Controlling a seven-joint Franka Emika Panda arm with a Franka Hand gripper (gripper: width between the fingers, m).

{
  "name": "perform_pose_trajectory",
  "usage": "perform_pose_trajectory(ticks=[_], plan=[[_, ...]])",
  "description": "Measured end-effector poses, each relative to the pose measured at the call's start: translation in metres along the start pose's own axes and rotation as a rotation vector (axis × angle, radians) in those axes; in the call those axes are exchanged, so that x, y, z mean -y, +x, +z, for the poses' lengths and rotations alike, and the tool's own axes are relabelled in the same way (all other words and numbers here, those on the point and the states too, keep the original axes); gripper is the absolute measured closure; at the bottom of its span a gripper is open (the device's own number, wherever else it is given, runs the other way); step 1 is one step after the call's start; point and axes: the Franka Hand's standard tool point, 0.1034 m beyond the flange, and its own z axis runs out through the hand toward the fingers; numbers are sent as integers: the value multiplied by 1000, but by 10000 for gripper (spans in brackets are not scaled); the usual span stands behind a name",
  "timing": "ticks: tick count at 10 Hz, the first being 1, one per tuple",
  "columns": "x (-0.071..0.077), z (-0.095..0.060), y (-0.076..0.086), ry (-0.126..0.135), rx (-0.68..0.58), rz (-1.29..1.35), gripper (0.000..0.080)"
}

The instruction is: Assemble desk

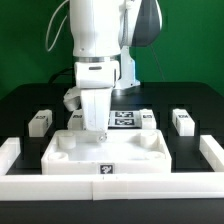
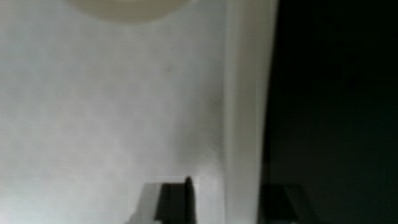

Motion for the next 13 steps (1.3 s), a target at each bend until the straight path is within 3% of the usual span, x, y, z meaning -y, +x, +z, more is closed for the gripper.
perform_pose_trajectory(ticks=[1, 2, 8, 9, 13], plan=[[0, 0, 0, 0, 0, 0, 696], [0, 0, 0, 0, 0, 1, 744], [0, 0, 1, 0, -1, -1, 744], [-4, 0, 11, -15, -9, -17, 744], [-30, 2, 61, -20, -37, 7, 744]])
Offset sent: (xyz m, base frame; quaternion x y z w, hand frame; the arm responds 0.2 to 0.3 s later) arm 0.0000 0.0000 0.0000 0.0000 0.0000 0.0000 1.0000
